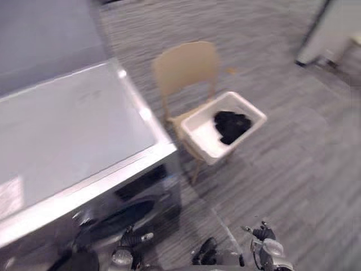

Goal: Pick up the laundry basket with both hands and put the clothes into the washing machine.

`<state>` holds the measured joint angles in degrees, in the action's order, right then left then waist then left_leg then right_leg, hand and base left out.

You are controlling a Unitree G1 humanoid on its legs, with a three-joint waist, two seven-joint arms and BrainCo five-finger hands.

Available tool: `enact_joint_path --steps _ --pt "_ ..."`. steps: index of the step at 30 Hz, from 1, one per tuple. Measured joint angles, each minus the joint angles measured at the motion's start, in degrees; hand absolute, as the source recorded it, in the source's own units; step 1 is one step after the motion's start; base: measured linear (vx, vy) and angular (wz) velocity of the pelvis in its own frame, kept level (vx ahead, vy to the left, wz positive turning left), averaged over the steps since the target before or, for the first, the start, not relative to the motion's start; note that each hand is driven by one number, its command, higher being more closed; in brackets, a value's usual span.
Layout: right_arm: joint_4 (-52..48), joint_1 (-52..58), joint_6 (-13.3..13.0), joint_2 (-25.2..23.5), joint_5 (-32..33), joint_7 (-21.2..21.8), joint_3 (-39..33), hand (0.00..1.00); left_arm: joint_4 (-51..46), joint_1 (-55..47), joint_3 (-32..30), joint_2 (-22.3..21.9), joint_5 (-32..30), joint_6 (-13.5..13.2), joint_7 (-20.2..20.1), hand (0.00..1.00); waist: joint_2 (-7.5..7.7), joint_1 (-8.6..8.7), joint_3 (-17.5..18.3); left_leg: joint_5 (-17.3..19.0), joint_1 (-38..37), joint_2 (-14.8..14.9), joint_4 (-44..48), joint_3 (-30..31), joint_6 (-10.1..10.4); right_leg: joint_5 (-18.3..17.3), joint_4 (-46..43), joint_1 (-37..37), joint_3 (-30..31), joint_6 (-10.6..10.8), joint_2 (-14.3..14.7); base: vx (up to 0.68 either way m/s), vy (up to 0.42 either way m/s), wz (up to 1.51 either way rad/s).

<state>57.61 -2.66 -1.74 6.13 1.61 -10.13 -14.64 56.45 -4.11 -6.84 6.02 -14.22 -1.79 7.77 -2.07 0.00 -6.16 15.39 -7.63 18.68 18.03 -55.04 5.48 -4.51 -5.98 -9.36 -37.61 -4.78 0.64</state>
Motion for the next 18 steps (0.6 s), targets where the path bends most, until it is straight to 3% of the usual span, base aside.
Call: enact_joint_path --steps 1,2,3,4,5,6,8,10,11,13,14,15,16,18 --pt "0.05 -0.26 0.17 0.27 0.00 -0.01 -0.04 0.00 0.39 -0.29 -0.09 -0.06 -0.06 0.13 0.01 0.00 -1.08 -1.31 0.18 1.31 -0.93 0.47 -0.59 -0.36 -0.68 -4.46 -0.69 0.05 -1.42 0.33 1.01 -0.01 -0.046 -2.47" --pt "-0.32 -0.30 0.31 0.81 -0.03 -0.23 0.07 0.00 0.94 -0.71 -0.65 -1.13 -0.06 0.11 0.07 0.00 -2.16 -1.77 0.14 3.62 -0.92 4.00 4.65 -2.15 0.18 -11.05 -16.17 -2.45 -2.33 -5.22 -3.36 0.12 -0.071 -1.79" --pt "-0.32 0.63 0.40 1.20 -0.15 -0.41 0.13 0.00 0.84 -1.15 -1.82 -1.06 -0.02 0.03 0.08 0.00 -1.06 -0.82 -0.39 5.48 -1.74 6.71 14.37 -2.41 1.75 -15.02 -22.46 -1.62 0.04 2.49 -7.27 0.19 -0.120 -1.57" --pt "0.27 0.33 0.62 1.24 -0.21 -0.70 0.43 0.00 1.08 -1.04 -2.45 -1.40 0.03 0.18 0.15 0.00 -1.96 -1.04 -1.13 5.97 -0.80 10.61 20.91 0.00 -0.61 -14.94 -22.86 -1.50 3.31 2.27 -4.44 0.15 -0.251 -1.54" --pt "0.60 0.19 0.77 1.16 -0.33 -1.19 2.86 0.00 1.33 -2.30 -2.89 -2.12 0.09 0.13 0.02 0.00 -2.75 -2.66 -1.84 4.90 4.73 14.91 33.87 10.54 -8.96 -13.05 -18.09 0.35 8.23 0.82 0.67 0.05 -0.270 -1.71" --pt "0.62 0.03 0.70 1.14 -0.60 -1.19 3.77 0.00 0.96 -2.83 -3.31 -2.26 0.10 0.08 0.07 0.00 -2.59 -2.86 -1.85 5.04 7.60 13.49 36.36 16.27 -8.70 -12.16 -16.33 0.67 10.48 0.36 1.92 0.02 -0.249 -2.23" --pt "2.78 -1.19 0.76 1.10 -1.78 -1.20 4.29 0.00 0.01 -4.02 -4.03 -2.86 1.27 -0.54 0.66 0.00 -2.31 -4.75 -3.15 5.77 18.60 0.47 39.98 37.57 -4.51 -8.91 -8.69 4.76 18.09 -0.41 4.37 0.18 -0.091 -2.04" --pt "4.22 -0.65 1.27 1.02 -1.89 -1.40 4.08 0.00 -0.78 -3.93 -3.37 -3.65 1.45 -0.52 1.29 0.00 -2.35 -5.50 -3.80 5.61 22.12 -4.83 36.00 41.59 -3.96 -6.66 -5.06 8.33 20.96 0.90 4.91 0.27 0.009 -1.33" --pt "4.13 -0.28 1.92 0.86 -1.89 -1.66 3.89 0.00 -1.53 -3.31 -2.47 -3.71 2.43 -0.51 1.28 0.00 -3.05 -5.46 -4.12 5.50 24.57 -7.21 30.29 42.46 -3.84 -5.88 -2.19 10.93 22.13 0.94 5.48 0.26 0.044 -0.86" --pt "3.97 -0.34 2.13 0.73 -1.84 -2.22 3.90 0.00 -2.73 -2.27 -2.11 -3.74 2.49 -0.61 1.29 0.00 -3.21 -5.50 -4.11 4.18 26.74 -9.99 20.49 42.34 -2.34 -5.65 0.31 12.64 22.28 1.50 5.56 0.21 0.067 -0.18" --pt "3.92 -0.49 2.12 0.57 -1.75 -2.32 3.92 0.00 -3.14 -1.27 -2.05 -3.69 2.49 -0.70 1.25 0.00 -2.94 -5.85 -4.28 0.73 27.95 -11.62 13.93 40.93 -4.54 -5.65 2.36 14.35 21.99 1.98 5.46 0.38 0.114 0.00" --pt "3.87 -0.77 2.11 0.05 -1.72 -2.35 4.08 0.00 -3.47 -1.06 -2.05 -3.41 2.52 -0.60 1.26 0.00 -1.91 -7.24 -4.20 -3.08 27.21 -12.90 11.09 38.87 -8.34 -5.60 3.91 16.43 22.22 2.83 4.67 0.51 0.123 0.06" --pt "3.79 -1.12 2.11 -0.35 -1.71 -2.36 4.19 0.00 -3.69 -0.97 -2.14 -3.12 2.51 -0.56 1.22 0.00 -1.22 -7.46 -3.90 -3.30 26.49 -13.58 9.94 37.86 -8.93 -5.61 4.66 16.94 22.17 3.24 3.77 0.58 0.132 0.19" --pt "2.50 -2.15 1.68 -0.20 -2.12 -2.21 4.75 0.00 -3.90 -1.00 -2.87 -3.15 2.55 -0.50 1.10 0.00 -0.14 -7.83 -3.98 -0.86 25.42 -14.36 10.30 36.57 -14.28 -6.71 1.34 16.41 21.60 6.67 2.13 0.53 0.155 0.24"
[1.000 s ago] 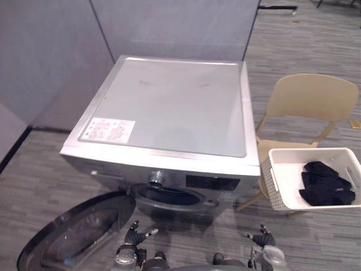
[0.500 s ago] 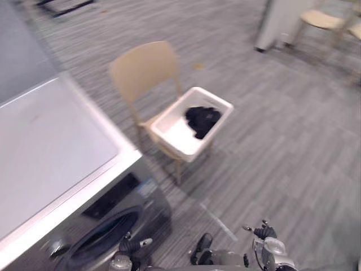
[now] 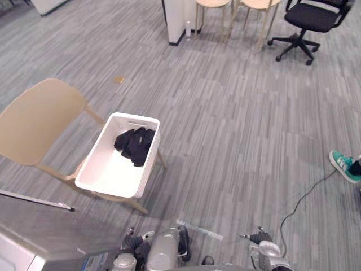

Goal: Pick up the laundry basket with both hands and put the clothes into the washing machine.

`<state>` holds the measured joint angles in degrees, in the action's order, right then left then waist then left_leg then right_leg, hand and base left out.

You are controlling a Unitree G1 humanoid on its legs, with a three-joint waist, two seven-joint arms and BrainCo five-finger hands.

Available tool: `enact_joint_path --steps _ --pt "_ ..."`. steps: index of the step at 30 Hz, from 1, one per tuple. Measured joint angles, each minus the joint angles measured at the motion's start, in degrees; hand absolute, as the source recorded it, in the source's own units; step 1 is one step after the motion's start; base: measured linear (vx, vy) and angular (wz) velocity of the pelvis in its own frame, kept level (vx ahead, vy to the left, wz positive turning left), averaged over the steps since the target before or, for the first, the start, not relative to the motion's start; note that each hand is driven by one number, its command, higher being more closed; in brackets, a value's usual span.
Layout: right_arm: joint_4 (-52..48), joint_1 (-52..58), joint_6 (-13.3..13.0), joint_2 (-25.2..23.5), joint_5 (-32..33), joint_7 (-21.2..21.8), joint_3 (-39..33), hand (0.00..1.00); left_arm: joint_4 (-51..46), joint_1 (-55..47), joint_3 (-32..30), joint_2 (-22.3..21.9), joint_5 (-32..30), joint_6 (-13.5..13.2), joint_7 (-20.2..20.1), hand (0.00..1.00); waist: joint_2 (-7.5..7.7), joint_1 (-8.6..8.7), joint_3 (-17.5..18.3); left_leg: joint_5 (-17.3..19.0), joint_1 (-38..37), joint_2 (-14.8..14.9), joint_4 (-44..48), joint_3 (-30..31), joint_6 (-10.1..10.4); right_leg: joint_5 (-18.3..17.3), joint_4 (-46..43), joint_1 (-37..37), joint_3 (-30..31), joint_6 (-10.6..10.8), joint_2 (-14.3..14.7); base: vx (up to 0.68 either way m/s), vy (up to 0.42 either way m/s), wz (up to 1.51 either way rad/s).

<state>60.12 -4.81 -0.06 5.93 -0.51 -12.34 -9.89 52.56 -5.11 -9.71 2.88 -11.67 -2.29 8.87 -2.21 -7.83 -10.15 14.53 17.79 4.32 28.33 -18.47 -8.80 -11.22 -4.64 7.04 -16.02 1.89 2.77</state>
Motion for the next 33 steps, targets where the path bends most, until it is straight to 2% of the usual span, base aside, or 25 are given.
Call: enact_joint_path --steps 1,2,3,4,5,6,8,9,10,12,13,14,15,16,17,19,20,22,24,25,26,27,28,30,33 --pt "0.07 -0.30 -0.10 0.01 -0.11 0.01 -0.03 0.00 0.46 0.03 -0.10 0.02 0.02 0.15 0.03 0.00 0.15 -0.73 -0.10 0.27 -0.93 -0.31 -0.26 -0.12 0.29 -1.17 -4.33 -1.05 -0.22 1.78 -0.88 0.47 0.183 0.26" --pt "0.21 -0.44 -0.06 0.09 -0.28 0.13 -0.55 0.00 1.38 -0.49 0.15 0.06 0.33 0.48 0.00 0.00 0.05 -0.73 -0.21 0.36 -4.84 -1.68 -2.04 0.95 0.58 -2.19 -23.18 -6.49 -1.47 4.47 -4.19 0.48 0.169 0.65" --pt "0.04 -0.13 -0.07 0.22 -0.67 0.24 -0.56 0.00 1.67 -0.80 0.53 0.05 0.42 0.70 -0.04 0.00 0.26 -0.15 -0.24 0.39 -7.67 -3.27 -2.85 2.94 0.54 0.43 -35.58 -9.86 -2.11 7.76 -7.15 0.48 0.150 0.97" --pt "-0.01 0.39 -0.07 0.34 -0.73 0.26 -0.56 0.00 1.67 -0.89 0.92 0.31 0.54 0.77 -0.02 0.00 0.55 0.40 -0.27 0.45 -9.26 -4.48 -3.10 4.82 0.44 1.06 -42.86 -11.60 -2.02 8.75 -8.99 0.48 0.077 1.52" --pt "-0.08 1.39 -0.04 0.86 -0.81 0.37 -0.77 0.00 1.92 -0.87 1.74 0.44 0.85 0.78 0.00 0.00 0.36 1.26 -0.31 1.00 -12.13 -5.97 -3.42 9.48 -0.46 -0.02 -52.53 -13.98 -3.30 6.89 -12.26 0.60 0.015 1.81" --pt "-0.09 2.06 0.00 1.31 -0.96 0.59 -0.93 0.00 2.01 -0.80 2.16 0.40 0.85 0.71 0.01 0.00 0.23 1.12 -0.28 1.02 -14.31 -6.61 -3.79 12.93 -0.51 -1.32 -56.19 -15.35 -5.96 4.49 -15.11 0.60 -0.007 1.76" --pt "-0.11 2.40 -0.08 1.80 -1.29 0.97 -1.10 0.00 2.02 -0.61 1.95 0.33 0.99 0.85 0.05 0.00 0.41 0.74 -0.15 1.02 -16.65 -6.92 -4.94 18.57 -0.50 -3.37 -54.79 -18.41 -8.08 0.98 -17.30 0.39 -0.037 1.30" --pt "-0.20 2.17 -0.18 1.95 -1.28 1.06 -1.20 0.00 2.05 -0.53 1.82 0.32 1.00 0.88 0.06 0.00 0.32 0.76 -0.13 1.02 -16.99 -6.96 -5.21 20.88 -0.49 -4.11 -52.92 -19.65 -7.52 0.36 -17.25 0.34 -0.106 1.46" --pt "-0.17 1.76 -0.35 2.40 -1.27 1.24 -1.76 0.00 2.03 -0.37 1.86 0.07 1.11 0.90 0.05 0.00 -0.06 1.00 -0.31 0.99 -18.02 -6.74 -6.12 25.55 -0.44 -5.19 -47.01 -21.45 -5.27 0.50 -15.74 0.49 -0.241 1.61" --pt "-0.31 1.92 -0.99 3.32 -1.22 1.25 -1.99 0.00 2.06 1.06 1.76 -0.60 2.11 0.91 0.21 0.00 -0.61 1.00 -0.48 1.16 -18.26 -6.34 -5.46 33.27 -0.17 -5.61 -36.73 -25.02 3.89 1.49 -10.86 0.47 -0.318 1.76" --pt "-1.29 2.34 -1.10 3.56 -1.17 1.21 -2.51 0.00 2.06 2.60 1.82 -0.86 2.10 0.88 0.43 0.00 -0.92 1.78 -0.47 1.59 -16.73 -6.32 -3.25 38.71 0.64 -4.38 -28.99 -26.82 13.45 3.39 -7.38 0.36 -0.362 2.46" --pt "-2.84 3.66 -1.13 3.34 -1.11 1.10 -3.57 0.00 2.13 4.16 2.11 -0.96 2.10 0.74 1.19 0.00 -0.87 3.47 -0.26 2.78 -14.13 -6.63 0.67 42.89 3.47 -1.77 -19.01 -25.87 23.36 6.73 -5.11 0.37 -0.388 2.79" --pt "-3.28 4.52 -1.13 2.88 -1.10 1.01 -3.92 0.00 1.99 4.97 2.14 -0.75 2.10 0.66 1.31 0.00 -0.24 4.04 -0.27 4.23 -13.51 -7.15 2.29 44.02 6.54 1.11 -13.98 -24.06 27.59 7.50 -5.41 0.36 -0.425 2.96" --pt "-2.94 5.15 -0.58 2.82 -0.75 0.95 -5.66 0.00 2.44 6.73 1.66 -2.13 2.13 0.76 1.56 0.00 -2.05 3.41 -0.96 7.24 -13.66 -4.93 3.75 45.74 11.49 4.43 -15.87 -22.28 25.16 7.12 -4.90 0.30 -0.406 2.66" --pt "-3.92 5.50 -0.46 2.54 0.29 0.59 -7.14 0.00 1.61 6.17 1.07 -4.56 2.57 0.21 1.58 0.00 -2.46 3.82 -0.32 5.15 -12.59 -3.26 2.59 46.61 14.23 3.01 -19.48 -22.10 22.70 6.12 -4.96 0.26 -0.391 2.54" --pt "-7.23 6.86 -1.14 1.84 1.26 0.10 -7.19 0.00 1.61 5.90 1.05 -6.44 2.65 0.11 1.60 0.00 -1.89 3.86 0.69 1.04 -12.55 -2.50 -0.55 46.19 15.62 0.49 -20.43 -19.59 16.97 4.53 -7.21 0.17 -0.365 2.15" --pt "-8.24 6.58 -1.77 1.63 2.22 0.03 -7.33 0.00 1.60 5.84 1.03 -6.61 2.97 0.06 1.41 0.00 -1.28 3.70 0.68 -0.85 -12.13 -0.89 -1.73 43.69 16.75 0.00 -20.14 -17.64 13.06 3.69 -7.67 0.16 -0.400 2.37" --pt "-9.85 6.34 -2.41 0.61 2.91 0.02 -8.53 0.00 1.53 5.25 0.19 -6.59 4.30 0.07 1.63 0.00 -1.32 3.85 0.98 -3.91 -10.16 1.93 -2.29 34.56 17.66 -0.12 -18.54 -13.63 7.18 3.40 -8.17 0.11 -0.255 1.93" --pt "-9.07 6.40 -2.79 -0.17 4.53 0.04 -10.89 0.00 1.01 3.69 2.13 -6.16 4.47 -0.05 1.65 0.00 -0.18 4.13 3.21 -7.28 -10.51 4.77 -7.50 18.40 14.81 -0.15 -17.48 -10.52 3.28 3.35 -8.90 0.13 -0.132 1.67" --pt "-8.52 6.42 -2.82 0.10 4.65 0.03 -11.15 0.00 1.02 3.36 3.03 -5.81 4.46 -0.07 1.62 0.00 0.05 4.14 3.74 -8.09 -11.15 4.86 -9.50 16.47 14.44 -0.14 -18.00 -10.39 3.09 3.34 -9.04 0.14 -0.100 1.30" --pt "-7.42 5.83 -2.85 0.08 5.16 0.14 -11.15 0.00 1.00 3.06 4.25 -5.29 4.51 -0.19 1.60 0.00 -0.49 4.07 4.11 -9.62 -13.09 5.91 -13.16 14.77 14.16 -0.34 -22.81 -12.81 3.67 2.93 -9.11 0.07 -0.074 0.60" --pt "-7.06 5.39 -2.85 0.01 5.32 0.21 -11.13 0.00 1.08 2.59 4.53 -5.30 4.55 -0.18 1.69 0.00 -0.97 4.03 4.43 -9.62 -13.78 6.89 -14.68 14.52 14.17 -2.02 -21.63 -13.88 4.67 2.91 -8.42 0.11 -0.103 0.36" --pt "-7.63 5.00 -2.86 -1.36 5.61 0.23 -11.06 0.00 1.73 2.34 4.56 -2.93 4.53 -0.17 1.66 0.00 1.60 3.82 4.63 -9.82 -14.41 5.37 -16.02 14.11 14.59 4.63 -7.47 -12.49 5.64 2.15 -8.72 0.10 -0.086 0.16" --pt "-7.87 5.20 -3.05 -0.93 5.59 0.04 -12.77 0.00 4.08 2.23 4.62 -1.56 4.51 0.26 1.44 0.00 1.60 5.06 5.17 -9.88 -14.87 5.85 -17.45 15.46 15.32 5.22 -5.80 -11.12 4.94 2.04 -8.32 0.11 -0.057 0.20" --pt "-18.53 7.83 -2.56 0.53 3.87 -0.74 -13.82 0.00 4.26 1.78 5.23 -1.62 4.40 0.26 1.19 0.00 1.21 5.79 5.51 -9.95 -17.25 5.59 -20.33 14.53 15.41 6.17 -3.72 -9.68 5.38 2.37 -8.31 0.03 0.033 -0.10"
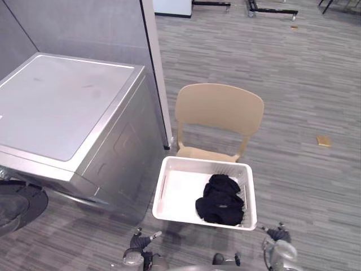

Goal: Pick up the laundry basket with both hands and put the clothes into the washing machine.

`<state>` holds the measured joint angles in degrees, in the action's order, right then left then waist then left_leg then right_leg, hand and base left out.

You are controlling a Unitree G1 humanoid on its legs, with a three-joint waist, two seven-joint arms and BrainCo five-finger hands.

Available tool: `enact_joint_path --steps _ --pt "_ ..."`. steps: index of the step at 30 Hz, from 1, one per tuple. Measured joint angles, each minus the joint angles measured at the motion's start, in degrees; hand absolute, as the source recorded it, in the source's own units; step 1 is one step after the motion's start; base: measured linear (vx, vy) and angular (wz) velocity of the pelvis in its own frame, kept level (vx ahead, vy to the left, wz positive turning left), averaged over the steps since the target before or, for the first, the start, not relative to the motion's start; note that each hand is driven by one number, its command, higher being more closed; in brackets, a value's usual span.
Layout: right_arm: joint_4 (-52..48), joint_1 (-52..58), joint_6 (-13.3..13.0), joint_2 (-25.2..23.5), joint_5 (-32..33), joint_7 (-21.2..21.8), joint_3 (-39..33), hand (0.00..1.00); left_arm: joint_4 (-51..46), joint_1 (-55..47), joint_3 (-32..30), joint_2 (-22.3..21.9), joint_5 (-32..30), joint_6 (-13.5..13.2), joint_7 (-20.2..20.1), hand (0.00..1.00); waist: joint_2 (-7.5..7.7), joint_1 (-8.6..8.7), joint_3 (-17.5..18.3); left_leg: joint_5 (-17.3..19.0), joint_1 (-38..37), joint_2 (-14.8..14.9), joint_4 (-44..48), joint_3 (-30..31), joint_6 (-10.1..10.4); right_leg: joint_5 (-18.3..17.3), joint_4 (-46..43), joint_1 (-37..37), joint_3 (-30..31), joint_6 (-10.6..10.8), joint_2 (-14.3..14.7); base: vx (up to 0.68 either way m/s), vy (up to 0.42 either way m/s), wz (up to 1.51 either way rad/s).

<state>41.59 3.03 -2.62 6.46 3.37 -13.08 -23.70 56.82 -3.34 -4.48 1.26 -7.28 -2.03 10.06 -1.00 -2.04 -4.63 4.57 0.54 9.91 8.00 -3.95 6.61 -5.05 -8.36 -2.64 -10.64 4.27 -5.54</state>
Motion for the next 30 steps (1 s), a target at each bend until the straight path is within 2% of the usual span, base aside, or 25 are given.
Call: enact_joint_path --steps 2,4,6,9,15,17,18,21,22,25,26,30 --pt "-13.23 2.85 -0.21 1.85 -5.00 -0.82 0.44 0.00 -0.01 -0.28 0.14 0.26 -0.16 -0.04 -0.01 0.00 0.15 0.42 0.23 -0.01 -0.65 -0.86 -0.36 -1.20 -0.02 1.60 2.33 0.87 1.16 0.68 -0.33 -0.02 0.062 -0.21" --pt "-19.91 3.50 -1.23 4.24 -9.94 -0.95 2.19 0.00 -0.02 -1.00 0.58 1.01 -0.29 -0.39 -0.04 0.00 0.22 1.18 0.31 -0.04 -1.24 -1.35 -1.20 -1.57 -0.06 2.84 3.94 1.49 1.48 1.07 -0.61 -0.04 0.065 -0.12" --pt "-24.38 3.45 -1.66 5.96 -15.41 -0.60 4.54 0.00 -0.03 -1.50 1.50 2.38 -1.03 -0.68 -0.08 0.00 0.79 1.19 0.72 -0.17 -1.22 -1.52 -2.03 -2.39 -0.25 4.23 5.75 1.47 1.86 1.15 -0.56 -0.08 0.064 -0.14" --pt "-27.75 2.88 -2.70 8.88 -20.05 1.01 10.77 0.00 -0.31 -1.89 2.47 3.59 -1.40 -1.17 -0.16 0.00 1.10 1.08 0.88 -0.19 -0.83 -1.83 -2.62 -2.64 -0.28 5.80 7.81 1.41 2.65 1.24 -0.58 -0.10 0.032 -0.08" --pt "-27.75 -0.13 -4.10 16.15 -21.41 6.67 25.73 0.00 -0.76 -1.92 2.89 4.34 -1.93 -1.92 -1.35 0.00 1.05 0.64 0.69 -0.34 1.80 -2.16 -5.49 -2.39 -0.26 7.92 9.02 -1.88 2.65 1.52 -0.56 -0.17 0.021 0.03" --pt "-25.09 -3.23 -5.95 18.73 -21.54 9.85 32.69 0.00 -1.13 -1.72 2.96 5.53 -1.94 -2.34 -1.37 0.00 1.61 -0.54 -0.34 -0.80 3.87 -2.61 -4.96 -2.16 -0.57 8.84 8.92 -3.51 2.63 1.50 -0.93 -0.16 0.004 0.00" --pt "-24.06 -4.40 -6.10 19.23 -22.07 10.52 34.19 0.00 -1.16 -1.71 3.07 5.88 -1.94 -2.40 -1.38 0.00 1.57 -0.57 -0.88 -0.89 4.48 -2.74 -4.84 -1.81 -0.62 8.86 8.72 -3.69 2.43 1.49 -1.05 -0.18 -0.002 0.23" --pt "-17.06 -11.21 -6.40 21.44 -25.11 12.02 39.60 0.00 -1.26 -1.60 4.16 6.81 -1.93 -2.57 -1.33 0.00 1.06 -0.98 -3.83 -1.12 8.10 -3.47 -3.65 0.06 -0.89 8.45 7.50 -6.46 0.98 1.53 -1.90 -0.14 0.016 0.31" --pt "-13.94 -13.98 -6.37 22.07 -26.72 12.03 40.54 0.00 -1.24 -1.38 4.34 6.87 -1.92 -2.55 -1.29 0.00 0.56 -1.92 -5.42 -1.86 9.96 -3.79 -3.19 0.99 -1.18 8.55 6.84 -8.08 0.33 1.46 -2.25 -0.08 0.023 0.28" --pt "-4.86 -20.41 -5.58 22.72 -30.34 11.86 40.93 0.00 -1.25 -0.33 4.43 6.85 -1.86 -2.51 -1.16 0.00 -0.22 -2.63 -8.95 -4.04 13.60 -4.22 -2.98 2.98 -1.15 8.98 4.77 -11.23 -1.56 1.41 -2.91 -0.07 0.014 0.40" --pt "-1.66 -23.67 -5.17 23.10 -31.89 11.37 41.34 0.00 -1.33 0.43 4.39 6.93 -1.76 -2.59 -1.05 0.00 -0.33 -3.16 -11.22 -4.57 14.20 -4.26 -2.92 3.87 -1.07 8.97 3.94 -11.89 -2.07 1.36 -2.97 -0.06 -0.019 0.30" --pt "6.51 -34.58 -2.61 25.35 -36.30 6.76 41.74 0.00 -2.91 3.48 4.43 6.92 0.44 -3.52 0.55 0.00 -0.72 -3.65 -16.48 -5.78 19.09 -4.71 -1.72 5.60 -1.23 8.76 0.41 -17.07 -3.19 1.01 -3.74 -0.06 -0.022 0.17"
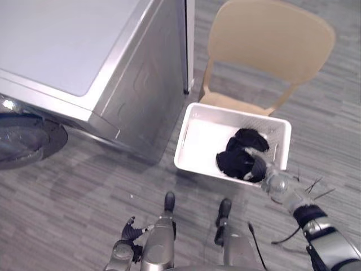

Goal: Pick up the laundry basket with both hands and put the clothes into the washing machine.

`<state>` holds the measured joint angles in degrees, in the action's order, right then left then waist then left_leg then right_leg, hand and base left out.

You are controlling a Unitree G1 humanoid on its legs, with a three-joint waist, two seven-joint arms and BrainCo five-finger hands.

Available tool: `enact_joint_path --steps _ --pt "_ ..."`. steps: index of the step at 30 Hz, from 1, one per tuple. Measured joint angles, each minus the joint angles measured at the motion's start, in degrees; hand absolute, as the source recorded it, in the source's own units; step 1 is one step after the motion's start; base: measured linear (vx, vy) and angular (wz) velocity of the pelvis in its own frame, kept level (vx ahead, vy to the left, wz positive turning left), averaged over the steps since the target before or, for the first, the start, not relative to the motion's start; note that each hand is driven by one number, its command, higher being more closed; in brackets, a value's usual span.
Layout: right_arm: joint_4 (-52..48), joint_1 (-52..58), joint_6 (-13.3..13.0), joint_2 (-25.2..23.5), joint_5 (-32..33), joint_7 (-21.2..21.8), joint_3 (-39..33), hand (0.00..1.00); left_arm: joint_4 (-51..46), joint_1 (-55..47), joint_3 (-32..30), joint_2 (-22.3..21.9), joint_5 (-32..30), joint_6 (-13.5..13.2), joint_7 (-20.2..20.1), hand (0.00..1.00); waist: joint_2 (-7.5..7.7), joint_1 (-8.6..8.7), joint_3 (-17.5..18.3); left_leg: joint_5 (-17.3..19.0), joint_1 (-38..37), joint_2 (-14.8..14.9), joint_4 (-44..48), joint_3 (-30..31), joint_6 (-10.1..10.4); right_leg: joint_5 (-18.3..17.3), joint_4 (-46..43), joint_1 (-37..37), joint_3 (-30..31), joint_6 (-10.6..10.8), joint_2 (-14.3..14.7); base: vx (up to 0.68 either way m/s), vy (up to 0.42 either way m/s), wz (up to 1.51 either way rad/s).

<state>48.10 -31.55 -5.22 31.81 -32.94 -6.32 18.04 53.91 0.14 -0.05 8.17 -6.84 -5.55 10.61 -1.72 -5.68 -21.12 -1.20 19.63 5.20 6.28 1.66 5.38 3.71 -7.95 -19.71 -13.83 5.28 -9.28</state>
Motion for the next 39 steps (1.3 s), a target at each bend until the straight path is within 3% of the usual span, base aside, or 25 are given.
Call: enact_joint_path --steps 3,5,6,9,13,19,25,28,29,33,39 --pt "3.03 -6.67 1.73 2.52 -0.75 -2.66 0.00 0.00 -0.72 2.62 0.01 -0.03 1.77 -0.34 1.17 0.00 -0.48 0.01 -3.56 -0.90 3.62 -0.61 0.36 0.15 -0.41 0.02 -1.59 -4.11 0.11 -0.01 -0.76 -0.06 0.004 0.03" --pt "6.43 -10.11 2.34 2.65 -0.76 -3.99 0.30 0.00 -1.15 3.78 0.39 0.00 2.62 -0.62 2.08 0.00 -0.52 -0.03 -3.75 -1.49 6.78 -0.81 0.29 0.80 -0.31 0.17 -1.97 -7.19 -0.04 -0.19 -0.90 -0.05 -0.007 0.07" --pt "8.08 -11.93 3.00 2.67 -0.75 -4.74 1.08 1.00 -1.21 4.48 0.57 0.00 2.91 -0.84 2.16 0.00 -0.51 -0.20 -3.76 -1.81 8.27 -0.81 0.18 1.09 -0.26 0.24 -2.02 -8.67 -0.15 -0.28 -0.90 -0.02 -0.023 0.08" --pt "9.49 -14.54 3.89 2.82 -0.75 -6.38 1.68 1.00 -1.57 6.43 0.75 -0.28 4.08 -1.12 2.25 0.00 -0.49 -1.30 -3.82 -2.25 9.99 -0.63 -0.33 1.32 -0.20 0.35 -2.12 -10.64 -0.10 -0.43 -0.78 0.01 -0.038 -0.01" --pt "8.10 -18.65 4.83 3.10 -0.42 -7.55 5.17 1.00 -2.23 9.03 1.82 -1.40 5.20 -1.41 2.57 0.00 -0.45 -1.36 -4.17 -2.28 10.60 -0.48 -0.70 1.34 -0.17 0.34 -2.21 -11.56 -0.10 -0.44 -0.70 0.03 -0.039 -0.03" --pt "-0.09 -17.07 5.35 1.16 6.53 -7.74 4.11 1.00 -2.85 10.19 2.40 -3.58 5.28 -1.39 3.27 0.00 -0.17 -1.43 -4.70 -3.01 8.95 -0.33 -1.76 1.51 -0.08 0.33 -2.17 -10.36 -0.11 -0.45 -0.56 0.05 -0.033 0.01" --pt "-17.85 -7.43 3.29 -0.63 15.82 -8.28 -7.35 1.00 -4.13 9.64 1.98 -2.58 5.22 -1.13 3.33 0.00 0.39 -1.35 -5.08 -3.15 2.28 -0.29 -4.48 1.42 -0.15 -0.35 -1.63 -4.78 0.10 -0.58 -0.48 0.02 -0.017 0.02" --pt "-26.80 -0.14 1.85 -3.76 20.92 -8.42 -12.73 1.00 -4.12 7.41 1.17 -1.61 5.10 -0.81 3.14 0.00 1.41 -0.71 -4.43 -3.14 -1.34 -0.15 -6.30 1.01 -0.17 -0.58 -0.18 -1.63 0.65 -0.26 -0.07 0.01 -0.012 -0.08" --pt "-30.72 3.80 1.34 -6.14 23.07 -8.32 -14.28 1.00 -4.06 5.14 -0.58 -1.47 4.97 -0.18 3.07 0.00 2.48 0.22 -3.20 -3.10 -2.63 -0.09 -6.63 0.69 -0.19 -0.77 0.26 -0.39 0.91 -0.02 0.06 0.04 -0.008 -0.06" --pt "-40.17 14.85 0.54 -11.88 25.98 -7.20 -18.74 1.00 -3.73 0.49 -2.80 -1.11 3.86 1.13 1.87 0.00 4.33 1.60 1.85 -2.95 -7.20 -0.13 -8.61 -0.15 -0.38 -1.09 1.82 3.61 1.26 0.46 0.14 0.10 0.001 -0.06" --pt "-49.31 25.60 -2.09 -21.63 33.23 -5.45 -21.44 1.00 -2.12 -2.69 -3.90 -1.38 2.70 2.20 1.42 0.00 4.68 1.91 9.62 -2.35 -12.61 -0.29 -9.29 -0.49 -0.63 -1.15 5.18 10.08 1.19 0.64 0.42 0.08 0.003 -0.02"
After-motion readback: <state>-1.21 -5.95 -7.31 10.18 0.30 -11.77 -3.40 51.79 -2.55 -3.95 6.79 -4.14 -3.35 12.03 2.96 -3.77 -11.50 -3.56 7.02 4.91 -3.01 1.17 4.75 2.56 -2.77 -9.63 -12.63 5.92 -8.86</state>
